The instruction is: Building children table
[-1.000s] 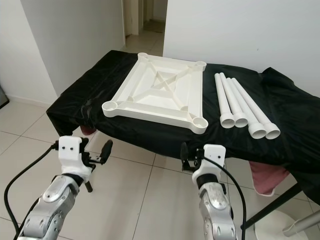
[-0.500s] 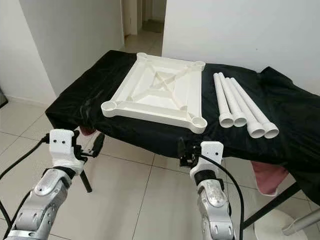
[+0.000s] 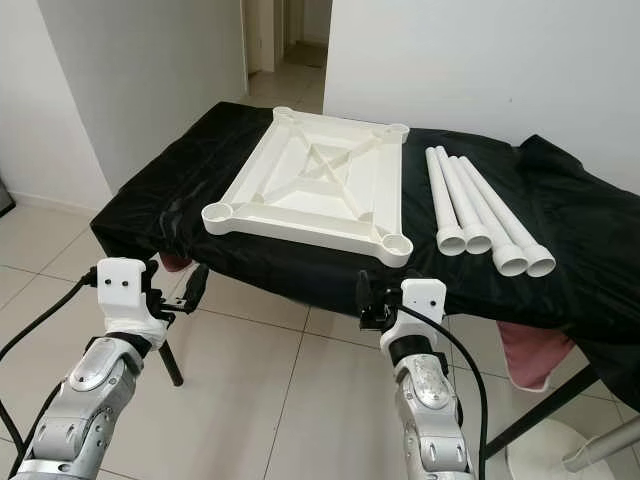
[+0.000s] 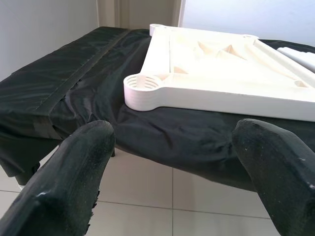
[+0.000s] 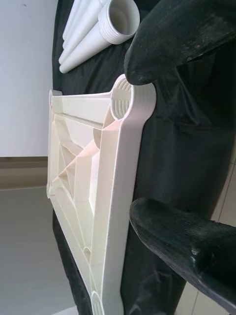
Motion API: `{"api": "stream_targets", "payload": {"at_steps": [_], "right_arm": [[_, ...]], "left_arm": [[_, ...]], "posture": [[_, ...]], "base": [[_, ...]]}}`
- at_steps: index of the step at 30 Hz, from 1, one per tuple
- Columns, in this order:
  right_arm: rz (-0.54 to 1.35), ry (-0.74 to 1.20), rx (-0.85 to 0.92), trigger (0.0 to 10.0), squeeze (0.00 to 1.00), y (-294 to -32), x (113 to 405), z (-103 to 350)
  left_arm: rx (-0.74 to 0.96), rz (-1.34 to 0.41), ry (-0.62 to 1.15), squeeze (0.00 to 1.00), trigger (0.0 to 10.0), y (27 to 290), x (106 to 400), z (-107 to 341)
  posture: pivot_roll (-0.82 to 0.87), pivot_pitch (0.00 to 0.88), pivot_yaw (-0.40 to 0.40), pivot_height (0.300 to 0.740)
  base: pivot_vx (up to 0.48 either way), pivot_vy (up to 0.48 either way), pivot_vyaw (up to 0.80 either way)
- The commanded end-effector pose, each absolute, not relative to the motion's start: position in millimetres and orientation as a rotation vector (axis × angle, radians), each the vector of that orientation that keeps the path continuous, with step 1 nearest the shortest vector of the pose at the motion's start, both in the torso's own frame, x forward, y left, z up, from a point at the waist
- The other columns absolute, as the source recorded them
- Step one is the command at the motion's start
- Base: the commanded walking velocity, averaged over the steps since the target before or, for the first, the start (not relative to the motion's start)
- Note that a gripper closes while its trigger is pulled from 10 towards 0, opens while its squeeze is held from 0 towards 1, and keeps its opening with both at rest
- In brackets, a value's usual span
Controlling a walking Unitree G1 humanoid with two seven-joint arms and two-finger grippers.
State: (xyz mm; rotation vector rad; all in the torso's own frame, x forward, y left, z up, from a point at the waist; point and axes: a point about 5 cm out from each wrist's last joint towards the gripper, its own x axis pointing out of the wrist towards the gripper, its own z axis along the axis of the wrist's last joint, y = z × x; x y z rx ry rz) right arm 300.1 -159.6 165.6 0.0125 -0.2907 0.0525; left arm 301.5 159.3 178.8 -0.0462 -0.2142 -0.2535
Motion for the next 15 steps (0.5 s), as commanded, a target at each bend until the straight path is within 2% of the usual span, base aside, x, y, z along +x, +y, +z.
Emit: {"api": "stream_targets", "payload": {"at_steps": [1,15], "right_arm": [[0.054,-0.293,0.015,10.0,0.0,-159.6,300.4,164.3],[0.059,-0.296,0.014,10.0,0.0,-159.1,302.2,161.9]], "left_arm": [[-0.052,-0.273,-0.216,0.0,10.0,158.0,302.5,177.3],[-0.051,-0.276,-0.224,0.0,10.0,159.4,303.4,179.4]], "posture": [[0.05,0.086,-0.043,0.74],[0.05,0.082,-0.041,0.74]], "base": [[0.0,0.0,0.0],[0.266,0.0,0.0]]}}
